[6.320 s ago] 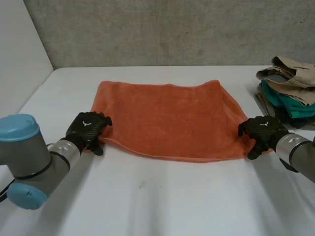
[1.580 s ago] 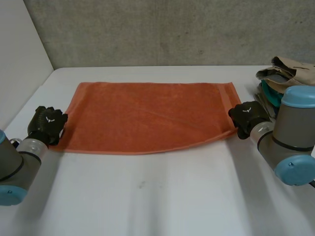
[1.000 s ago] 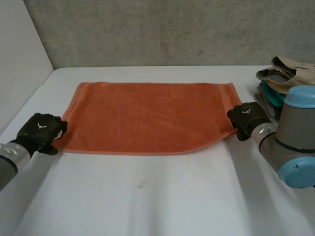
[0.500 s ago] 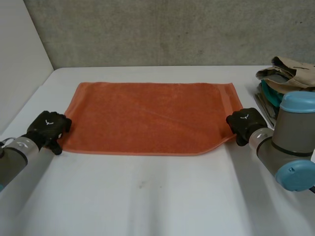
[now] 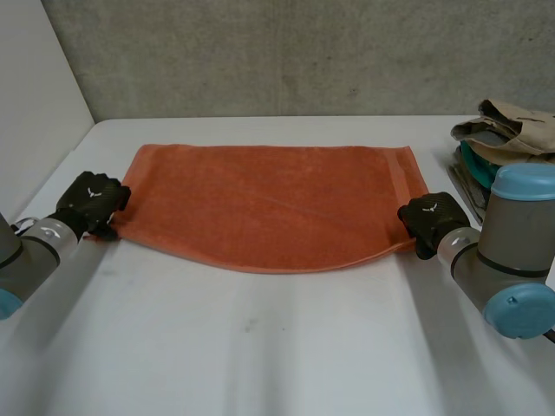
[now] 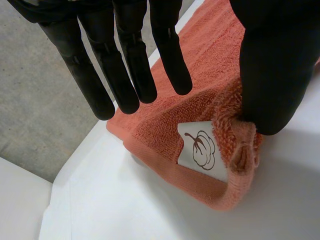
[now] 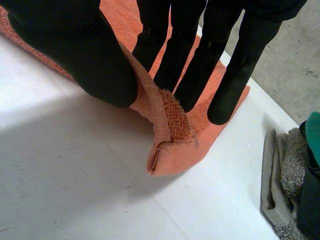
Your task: Fold the laundry.
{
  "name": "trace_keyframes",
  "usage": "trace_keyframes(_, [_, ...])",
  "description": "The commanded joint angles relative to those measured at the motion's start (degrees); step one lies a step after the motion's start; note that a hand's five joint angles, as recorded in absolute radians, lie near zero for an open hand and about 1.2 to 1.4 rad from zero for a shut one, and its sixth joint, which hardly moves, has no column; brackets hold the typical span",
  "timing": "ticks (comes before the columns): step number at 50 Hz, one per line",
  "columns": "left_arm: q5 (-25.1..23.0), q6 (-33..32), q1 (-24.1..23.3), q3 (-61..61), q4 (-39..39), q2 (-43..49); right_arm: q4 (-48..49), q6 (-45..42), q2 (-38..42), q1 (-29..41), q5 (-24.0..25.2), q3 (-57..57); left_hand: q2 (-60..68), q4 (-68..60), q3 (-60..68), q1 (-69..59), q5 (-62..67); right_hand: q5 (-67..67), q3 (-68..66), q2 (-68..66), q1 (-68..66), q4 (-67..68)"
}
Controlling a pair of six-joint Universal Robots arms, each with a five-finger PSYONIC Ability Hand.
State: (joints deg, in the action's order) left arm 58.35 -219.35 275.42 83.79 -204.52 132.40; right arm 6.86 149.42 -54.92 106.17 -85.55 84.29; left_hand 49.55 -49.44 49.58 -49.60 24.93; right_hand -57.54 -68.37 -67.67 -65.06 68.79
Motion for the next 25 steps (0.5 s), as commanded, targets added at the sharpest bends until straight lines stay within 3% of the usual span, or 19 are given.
trace_keyframes(1, [0.5,0.0,-0.2,0.0,0.3,0.2,0.0,0.0,0.1,0.0,-0.1,0.0,17.3,-17.4,17.2,-17.2,31.9,-12.5,-11.6,-12.3,-14.9,11.2])
trace_keyframes(5, [0.6,0.0,-0.1,0.5,0.7,0.3,0.0,0.0,-0.1,-0.1,-0.1,-0.1,30.4,-30.5,30.4,-30.4,45.0,-12.5,-11.6,-12.3,-14.9,11.2])
trace_keyframes(10, [1.2,-0.1,-0.1,2.1,4.5,-1.1,-0.8,-0.2,-1.1,0.0,-0.2,-0.9,30.4,-30.6,30.4,-30.4,45.1,-12.5,-11.6,-12.3,-14.9,11.2])
trace_keyframes(14, [2.4,-0.8,0.4,6.5,13.8,-9.1,-3.7,-2.7,-3.3,0.2,0.0,-1.0,30.4,-30.6,30.4,-30.4,45.1,-12.5,-11.6,-12.3,-14.9,11.2])
trace_keyframes(19, [1.6,-1.1,1.8,12.9,18.4,-17.2,-11.8,-8.7,-8.3,0.0,0.2,-1.1,30.4,-30.6,30.4,-30.4,45.1,-12.5,-11.6,-12.3,-14.9,11.2])
trace_keyframes(25, [1.0,-1.5,5.0,15.7,11.6,-19.8,-14.8,-10.1,-8.9,0.2,1.1,-1.7,30.4,-30.6,30.4,-30.4,45.1,-12.5,-11.6,-12.3,-14.9,11.2])
